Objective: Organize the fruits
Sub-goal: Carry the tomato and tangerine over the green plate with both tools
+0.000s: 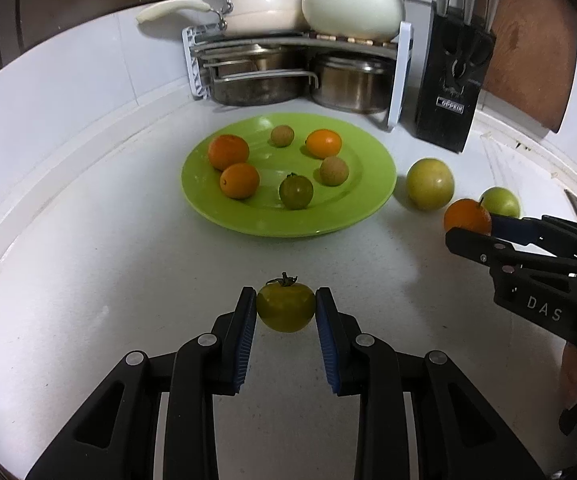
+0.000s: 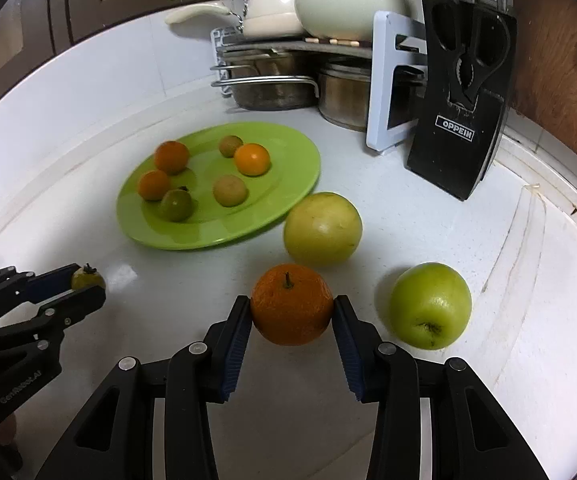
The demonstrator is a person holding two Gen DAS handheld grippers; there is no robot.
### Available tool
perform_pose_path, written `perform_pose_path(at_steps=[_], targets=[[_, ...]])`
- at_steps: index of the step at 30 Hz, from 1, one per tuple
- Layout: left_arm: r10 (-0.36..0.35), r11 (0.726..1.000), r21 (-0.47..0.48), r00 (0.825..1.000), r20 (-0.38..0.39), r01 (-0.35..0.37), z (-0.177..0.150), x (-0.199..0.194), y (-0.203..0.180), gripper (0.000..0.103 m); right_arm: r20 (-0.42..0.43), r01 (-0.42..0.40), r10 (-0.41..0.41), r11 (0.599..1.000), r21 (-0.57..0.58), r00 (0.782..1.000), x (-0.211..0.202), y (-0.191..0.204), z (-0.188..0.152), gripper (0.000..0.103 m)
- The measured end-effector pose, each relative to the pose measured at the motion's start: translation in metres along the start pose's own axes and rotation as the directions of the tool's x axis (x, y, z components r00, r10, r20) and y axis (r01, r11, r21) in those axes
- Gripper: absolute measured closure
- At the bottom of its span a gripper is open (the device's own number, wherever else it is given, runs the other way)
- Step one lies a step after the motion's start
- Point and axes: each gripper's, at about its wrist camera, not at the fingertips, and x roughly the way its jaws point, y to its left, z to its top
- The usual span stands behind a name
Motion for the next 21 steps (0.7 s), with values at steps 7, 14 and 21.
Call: perform_pose_path(at_steps=[7,14,21], targets=[[0.000,1.000,-0.012,0.999,0.049,0.000,0.000,-0.028,0.002,0.073,0.049,-0.017,0.018,1.000,-0.022,0.999,-0.028,0.011,0.006,0.060],[0.000,1.000,-0.018,0.995,0.103,0.002,0.006,-0.053,0.002,0.073,0.111,-0.016,0.022,0.999,-0.050,0.994,-0.057,0.021,0.011,0.060],[0.017,1.000,0.012,0.985,0.169,-0.020,0.021,-0.073,0.000,0.073,0.177,-0.012,0.024,0.997,-0.071,0.984,-0.082,0.025,0.023,0.060]])
